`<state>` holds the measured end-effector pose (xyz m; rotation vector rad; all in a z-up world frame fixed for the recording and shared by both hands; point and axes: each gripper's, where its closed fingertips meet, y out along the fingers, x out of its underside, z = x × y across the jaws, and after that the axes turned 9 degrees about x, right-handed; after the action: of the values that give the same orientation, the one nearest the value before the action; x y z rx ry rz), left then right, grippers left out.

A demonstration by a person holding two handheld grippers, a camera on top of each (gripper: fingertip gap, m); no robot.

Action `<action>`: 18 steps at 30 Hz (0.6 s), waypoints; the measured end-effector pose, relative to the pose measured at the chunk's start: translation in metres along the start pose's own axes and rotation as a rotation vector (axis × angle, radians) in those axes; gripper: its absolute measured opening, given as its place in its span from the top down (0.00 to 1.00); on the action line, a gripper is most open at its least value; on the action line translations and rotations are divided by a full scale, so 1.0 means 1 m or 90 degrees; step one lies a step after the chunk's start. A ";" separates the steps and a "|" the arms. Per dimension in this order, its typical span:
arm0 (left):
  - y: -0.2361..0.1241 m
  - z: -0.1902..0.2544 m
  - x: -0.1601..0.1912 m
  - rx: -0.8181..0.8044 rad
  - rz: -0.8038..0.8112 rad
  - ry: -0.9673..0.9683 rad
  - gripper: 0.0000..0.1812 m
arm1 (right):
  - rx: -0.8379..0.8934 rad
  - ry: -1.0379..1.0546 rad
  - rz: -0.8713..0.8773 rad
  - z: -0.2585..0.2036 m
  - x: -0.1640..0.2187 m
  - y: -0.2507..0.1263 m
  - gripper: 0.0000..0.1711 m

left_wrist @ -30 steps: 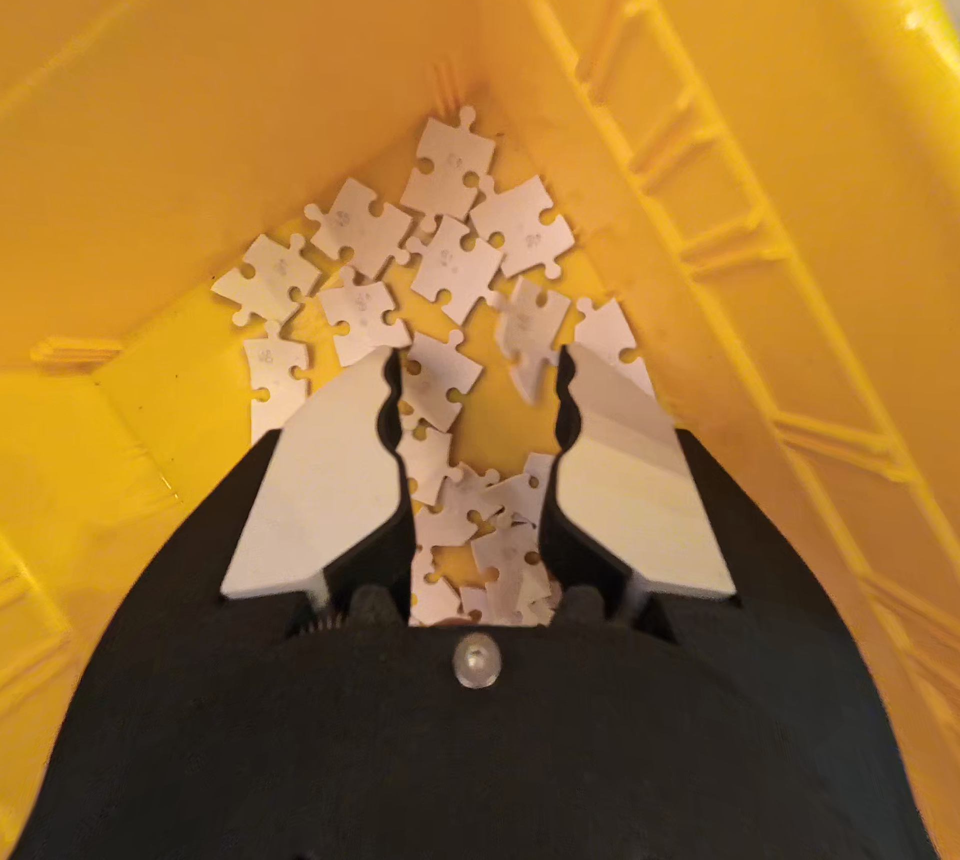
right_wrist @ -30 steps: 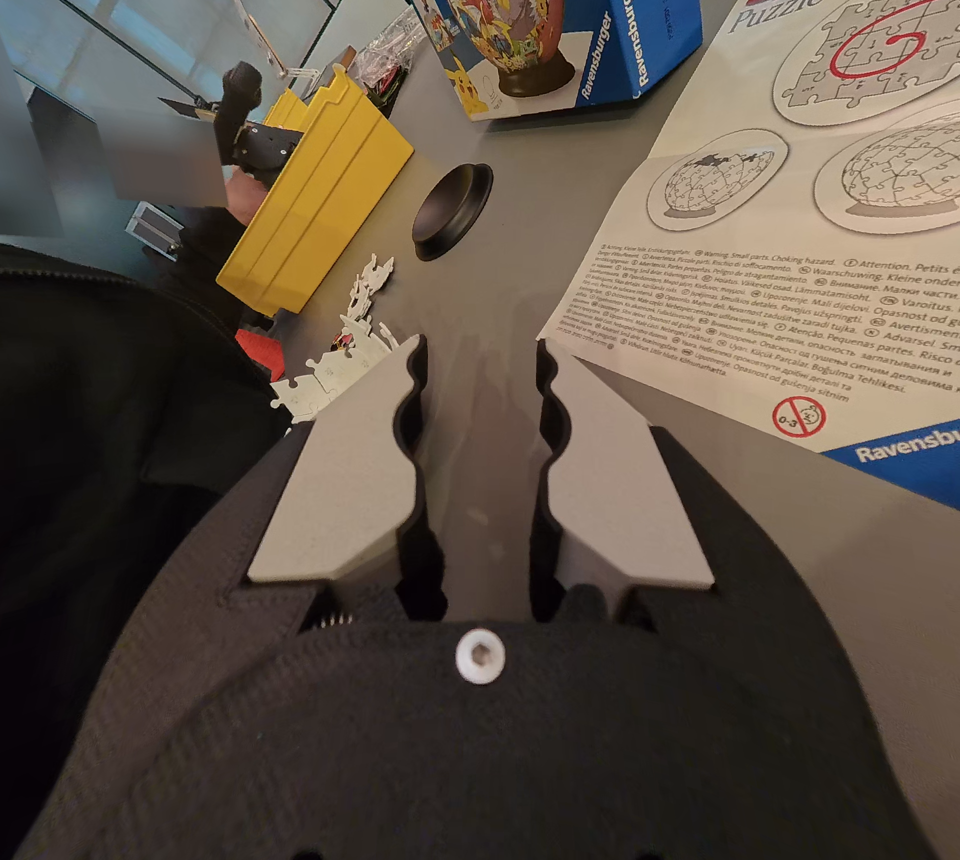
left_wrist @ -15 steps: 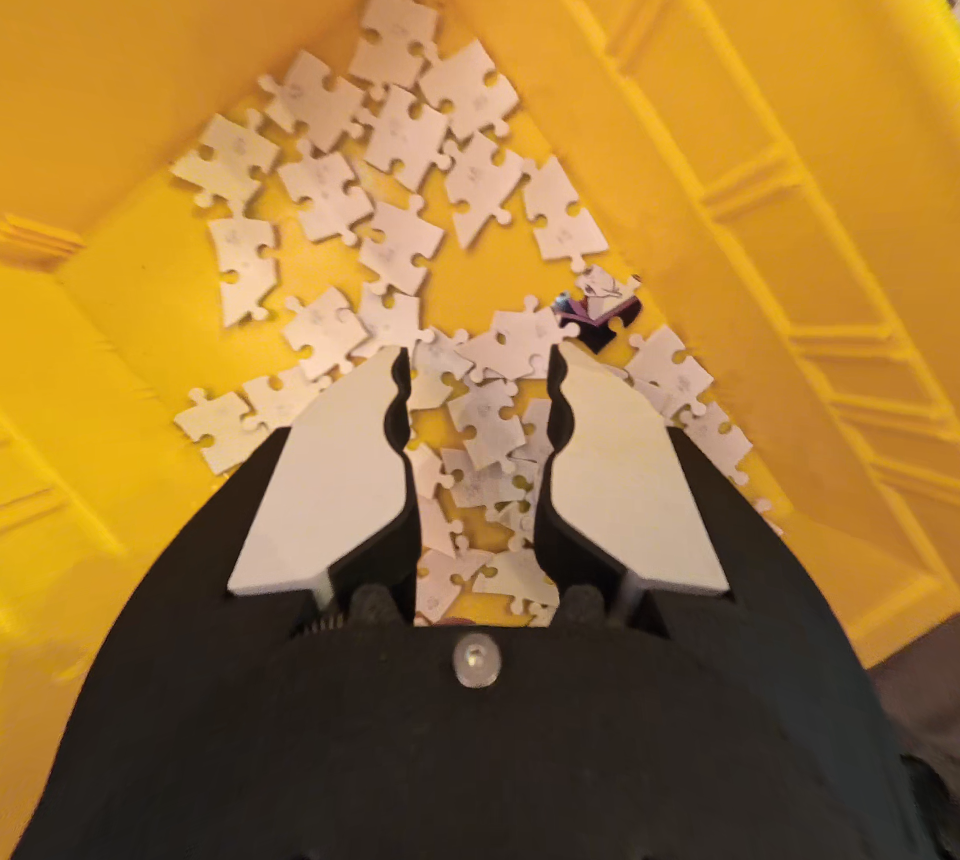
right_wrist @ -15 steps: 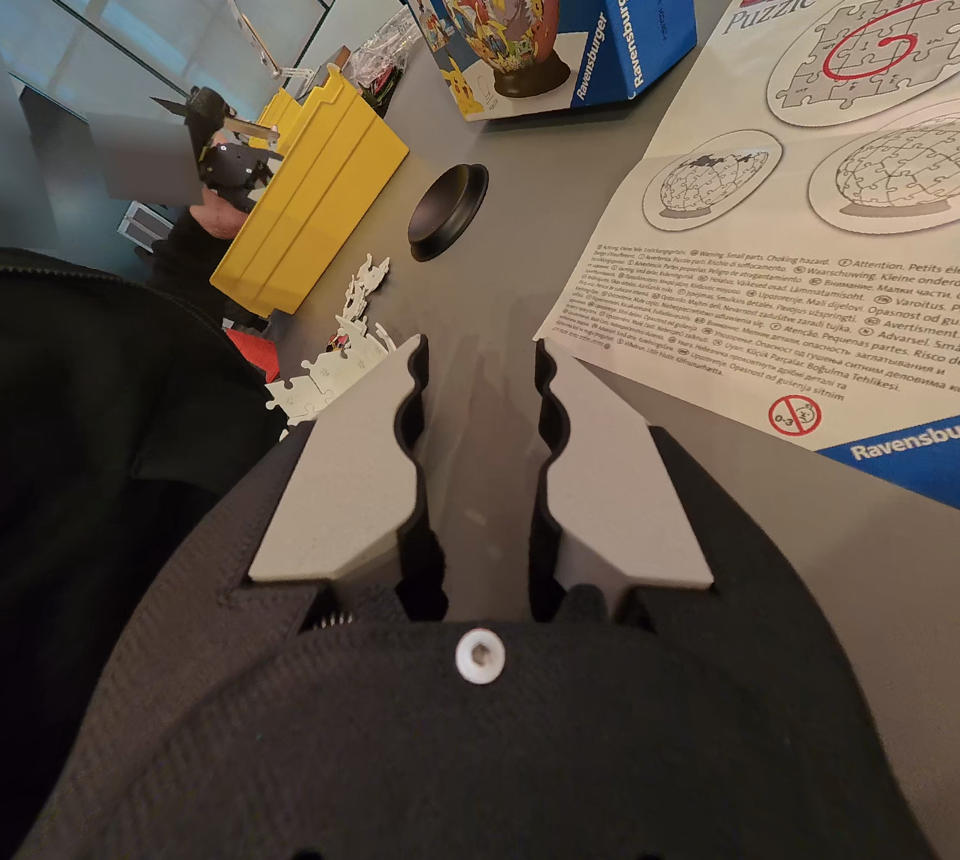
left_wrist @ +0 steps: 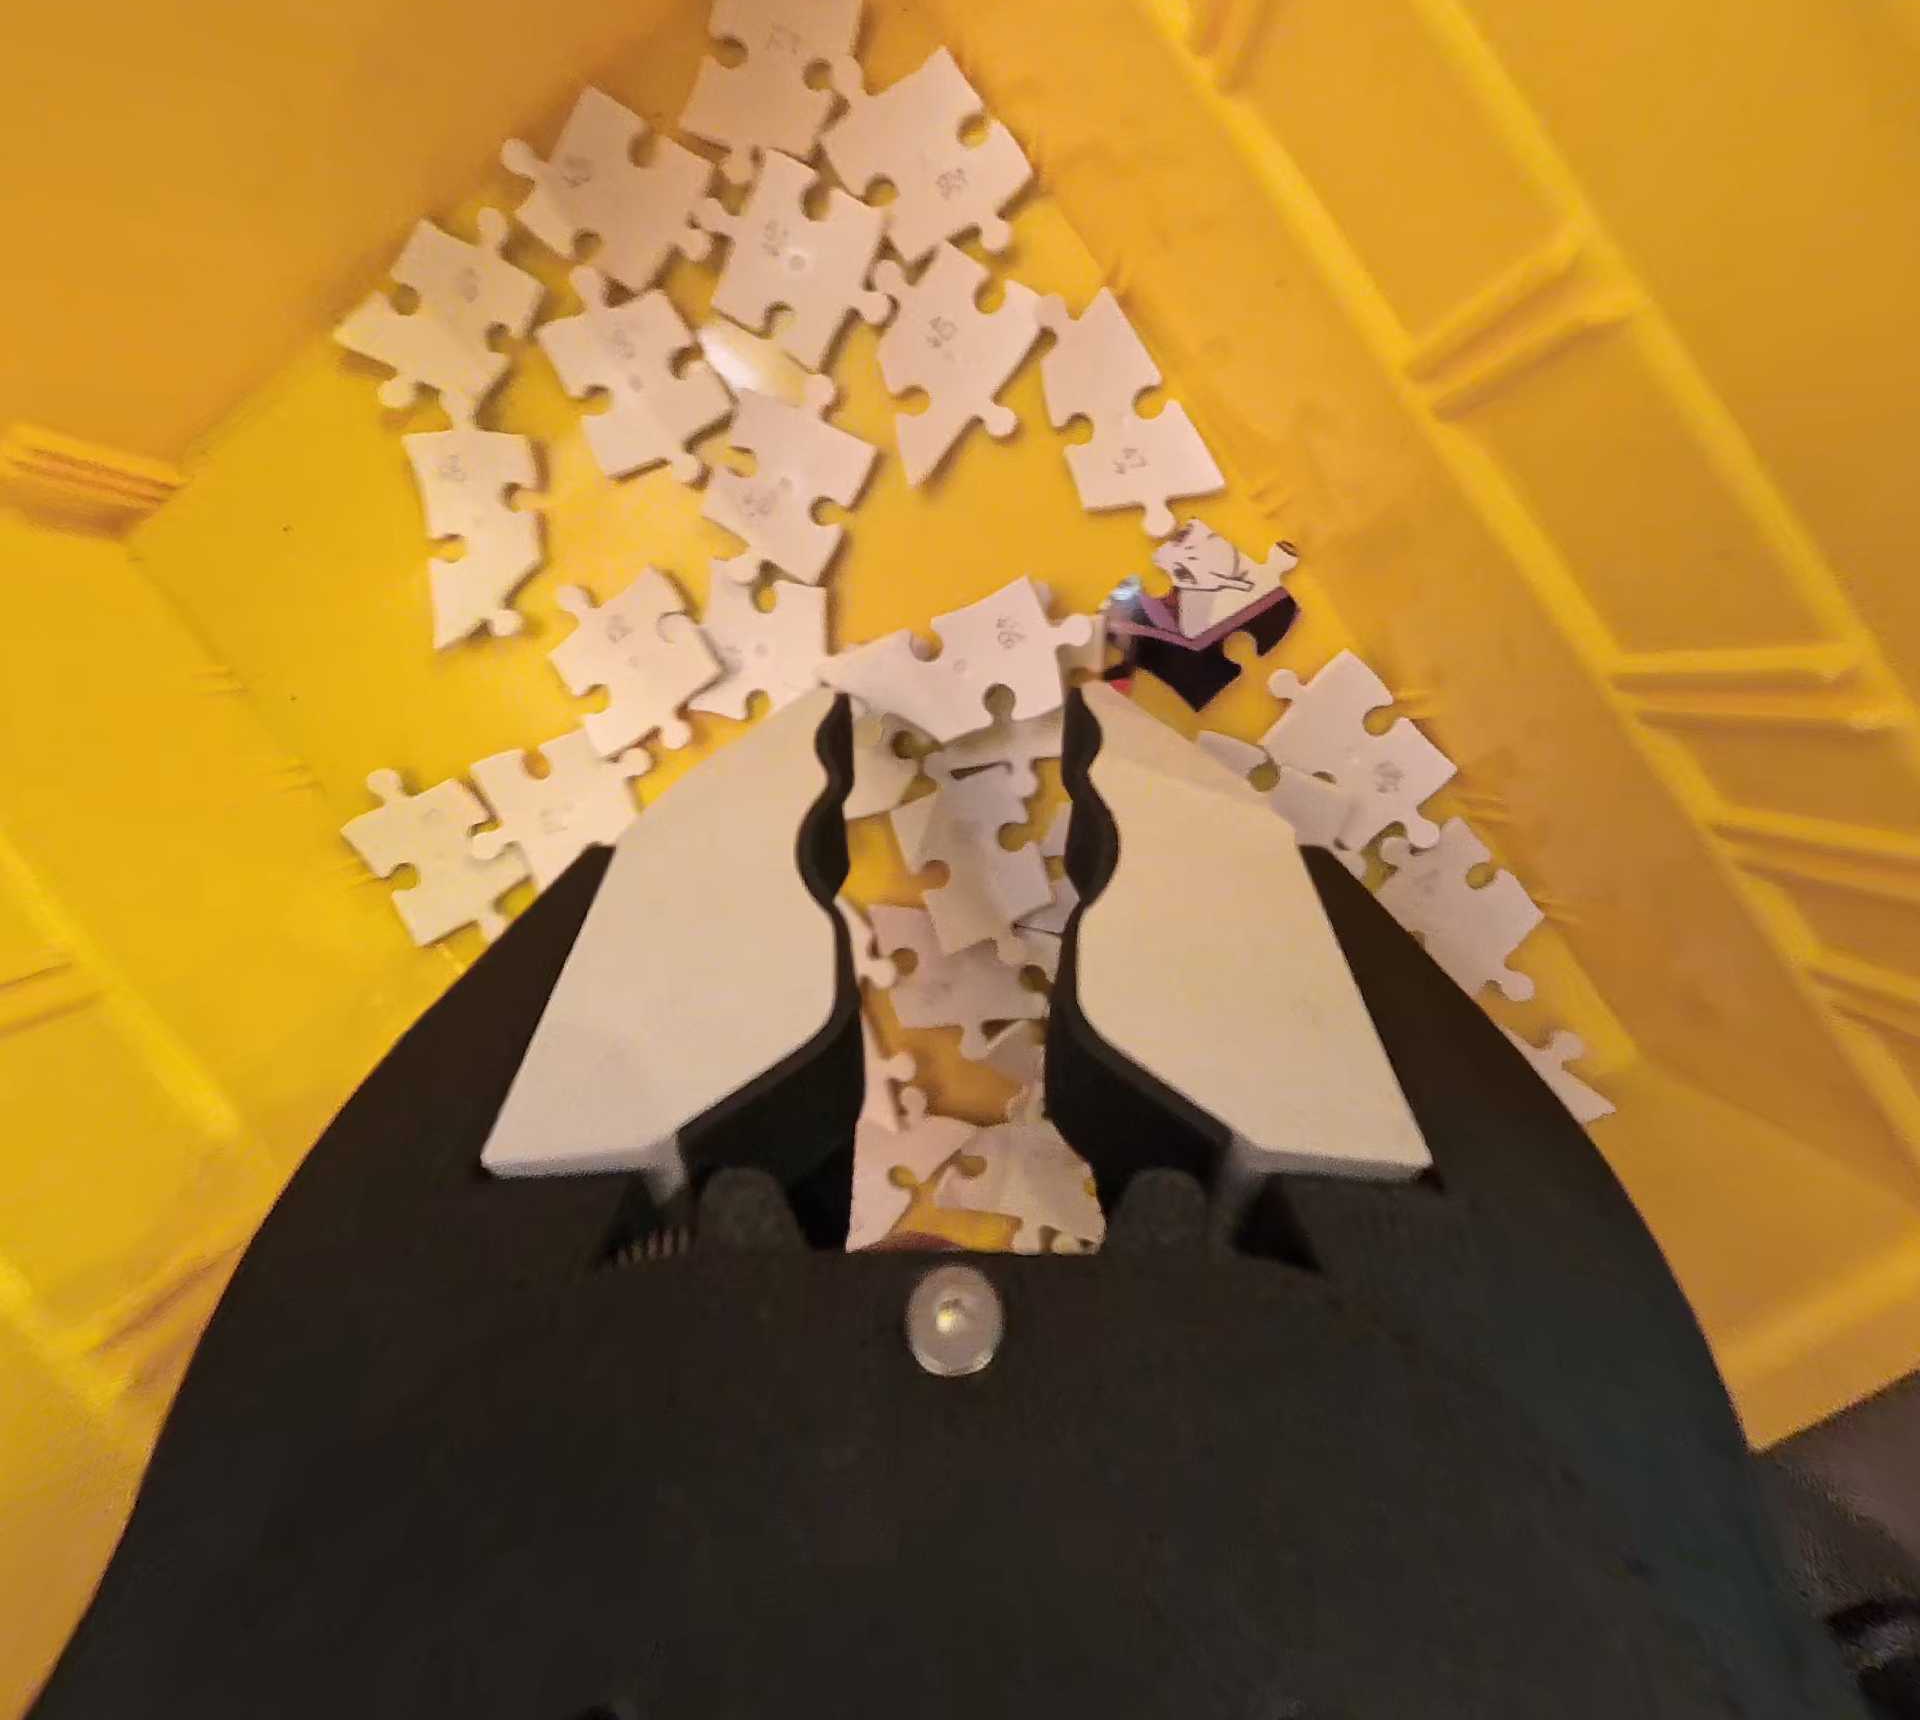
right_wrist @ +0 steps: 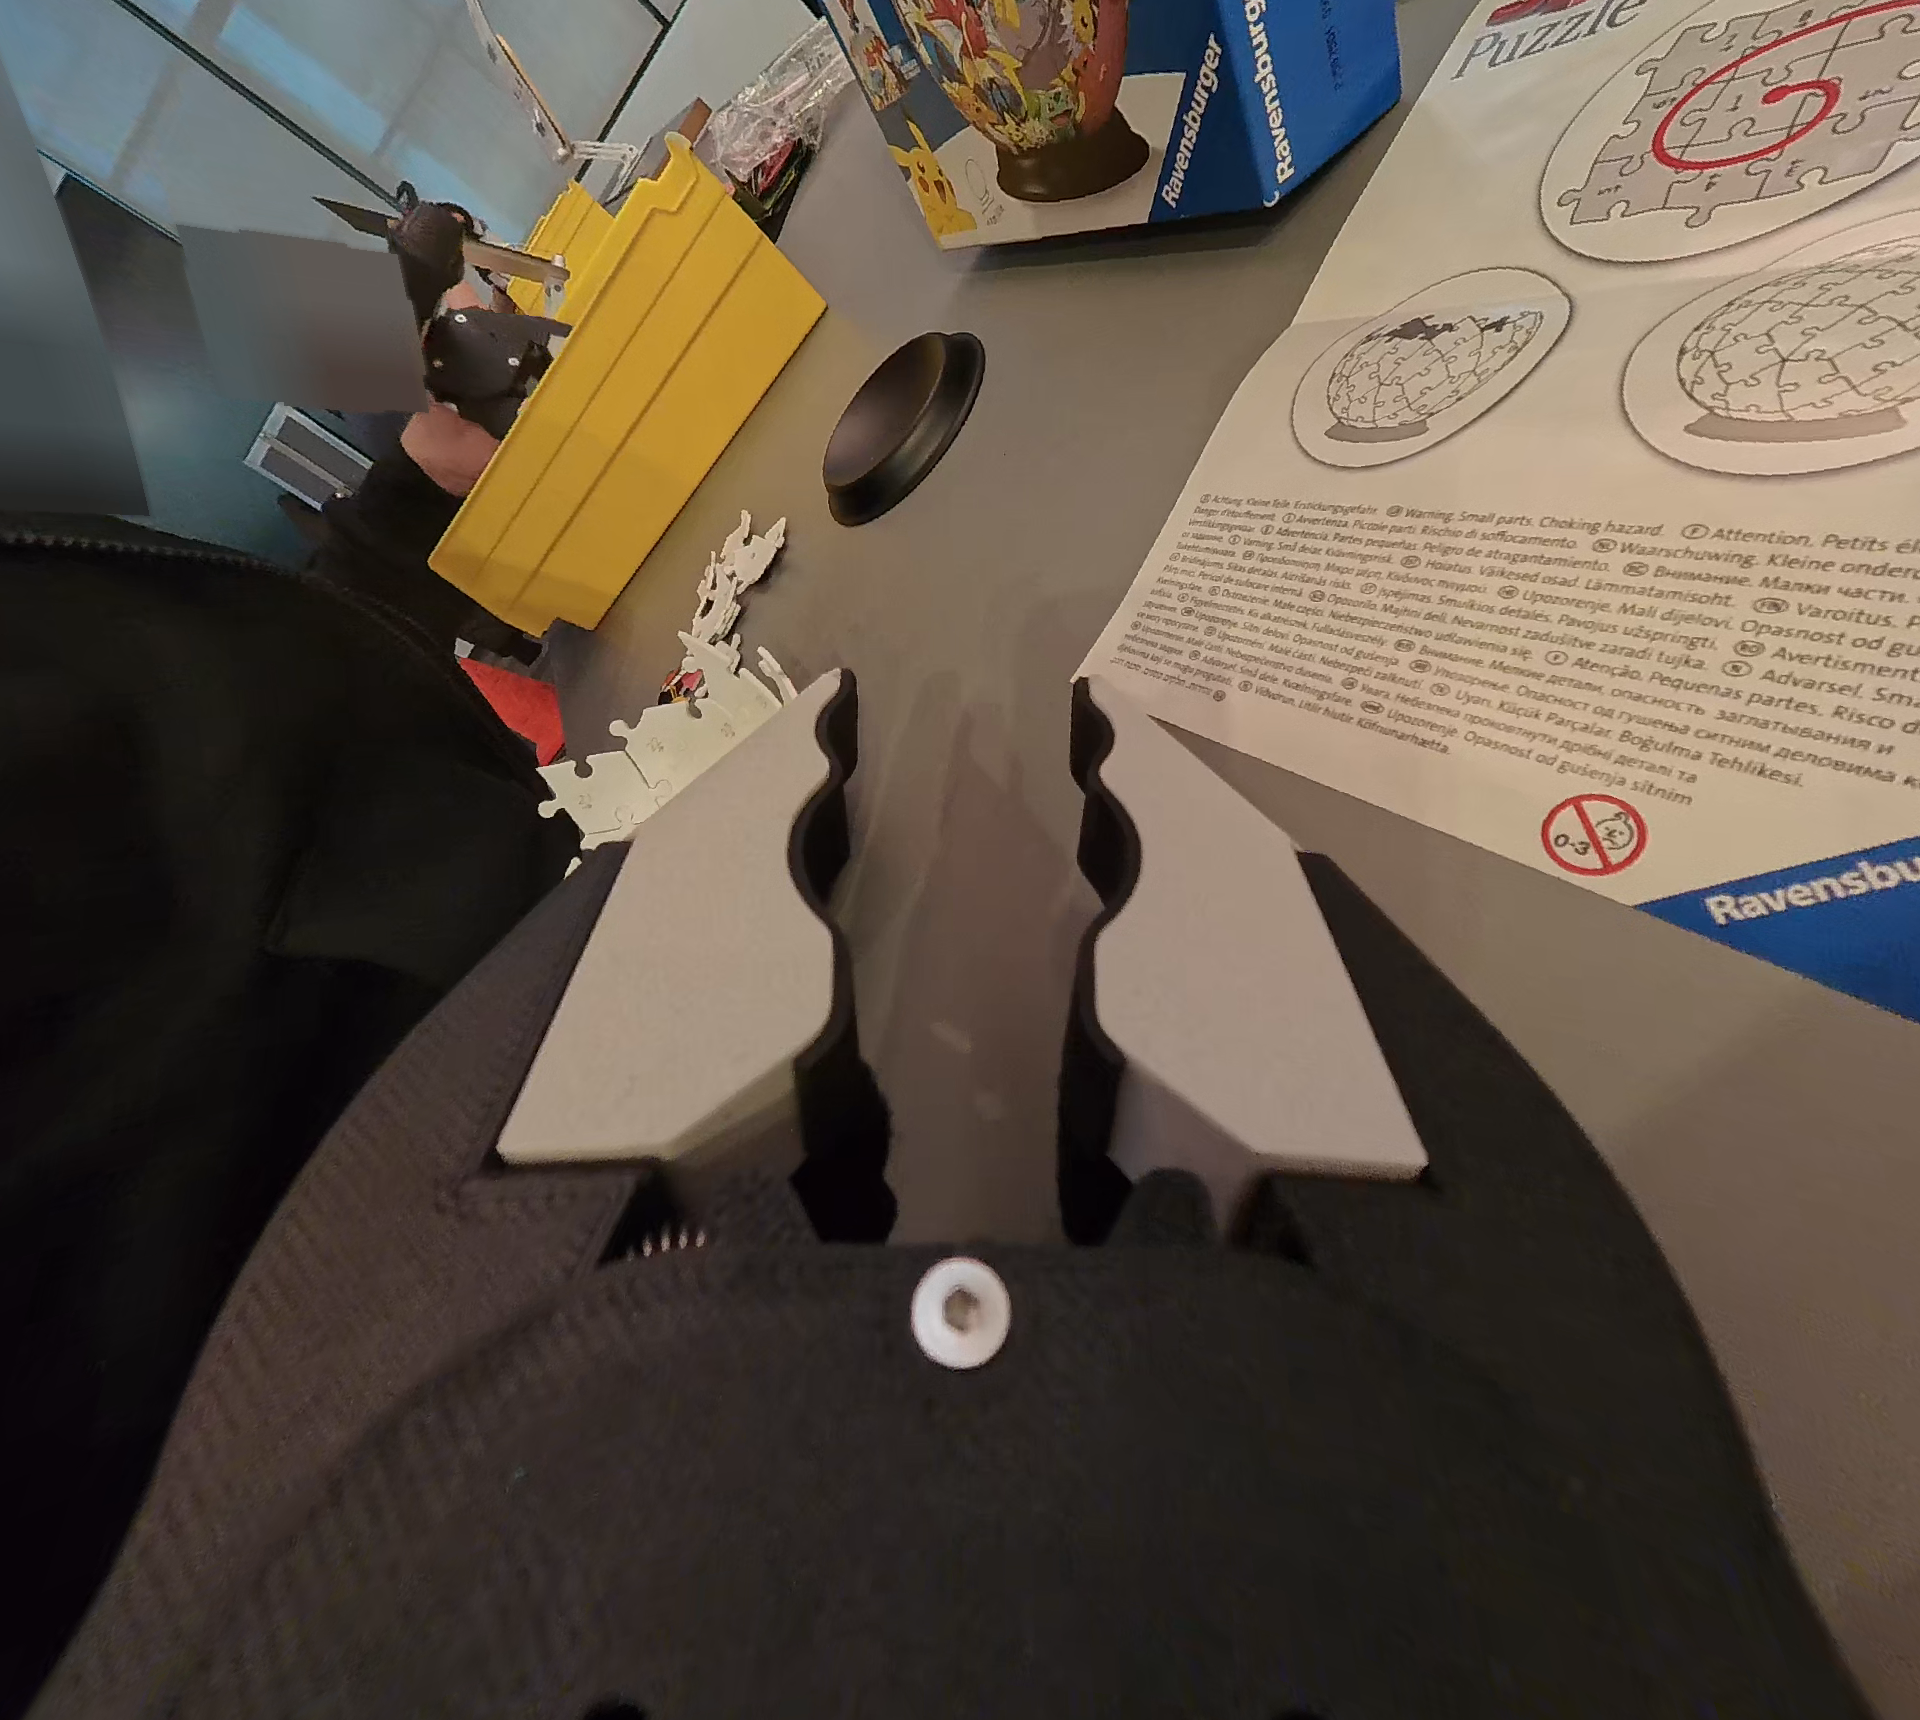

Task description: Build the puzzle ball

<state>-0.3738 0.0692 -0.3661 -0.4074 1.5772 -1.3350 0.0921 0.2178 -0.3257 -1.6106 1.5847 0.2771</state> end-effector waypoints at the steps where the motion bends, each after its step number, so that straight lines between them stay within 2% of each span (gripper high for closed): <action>1: -0.004 -0.004 -0.002 -0.007 0.009 -0.005 0.79 | -0.001 0.000 0.000 0.000 0.000 0.000 0.77; 5: -0.013 -0.021 -0.008 -0.024 0.020 -0.025 0.79 | -0.004 0.000 0.001 -0.001 0.000 0.000 0.77; 8: -0.014 -0.030 -0.025 -0.016 0.058 -0.041 0.79 | -0.005 0.000 0.001 -0.001 0.000 0.000 0.77; 12: -0.014 -0.042 -0.031 -0.034 0.059 -0.054 0.71 | -0.006 -0.002 0.003 -0.001 -0.001 -0.001 0.77; 18: -0.030 -0.032 -0.005 -0.018 0.036 -0.074 0.81 | -0.009 -0.001 0.004 -0.002 -0.001 -0.001 0.76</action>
<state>-0.4075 0.0802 -0.3403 -0.4481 1.5017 -1.2253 0.0925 0.2169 -0.3235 -1.6169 1.5899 0.2937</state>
